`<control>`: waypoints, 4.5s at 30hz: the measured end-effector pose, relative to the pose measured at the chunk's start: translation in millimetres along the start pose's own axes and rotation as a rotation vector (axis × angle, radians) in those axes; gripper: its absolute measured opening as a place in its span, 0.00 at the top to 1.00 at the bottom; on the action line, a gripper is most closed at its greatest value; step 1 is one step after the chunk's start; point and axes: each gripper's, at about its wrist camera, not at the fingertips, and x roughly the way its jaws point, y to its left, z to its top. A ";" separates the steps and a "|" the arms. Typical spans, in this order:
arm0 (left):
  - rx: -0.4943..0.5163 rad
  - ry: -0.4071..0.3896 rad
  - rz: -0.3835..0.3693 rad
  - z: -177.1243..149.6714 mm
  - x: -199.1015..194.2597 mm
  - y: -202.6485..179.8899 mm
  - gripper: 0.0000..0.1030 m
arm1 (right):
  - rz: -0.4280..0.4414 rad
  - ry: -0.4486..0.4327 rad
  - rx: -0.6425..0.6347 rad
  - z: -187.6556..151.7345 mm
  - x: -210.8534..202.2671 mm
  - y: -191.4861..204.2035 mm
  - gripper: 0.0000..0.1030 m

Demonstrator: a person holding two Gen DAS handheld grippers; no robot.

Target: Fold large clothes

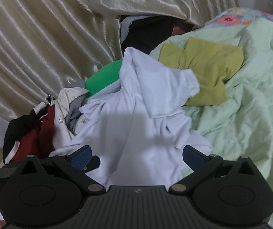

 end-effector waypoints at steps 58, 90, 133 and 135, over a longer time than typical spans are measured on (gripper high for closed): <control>0.207 -0.031 -0.018 -9.0 75.7 -1.1 0.61 | -0.018 0.021 -0.244 118.1 189.2 3.9 0.80; 0.611 -0.165 -0.862 -33.2 -91.0 -289.0 0.76 | -0.451 -0.991 0.187 -113.4 -330.0 -199.0 0.80; 0.538 0.257 -0.680 -7.3 81.0 -331.1 0.28 | -0.405 -0.533 0.023 -163.5 -213.0 -160.0 0.09; 0.495 0.297 -0.710 -4.6 85.4 -326.6 0.29 | -0.441 -0.430 -0.071 -158.5 -184.8 -144.1 0.09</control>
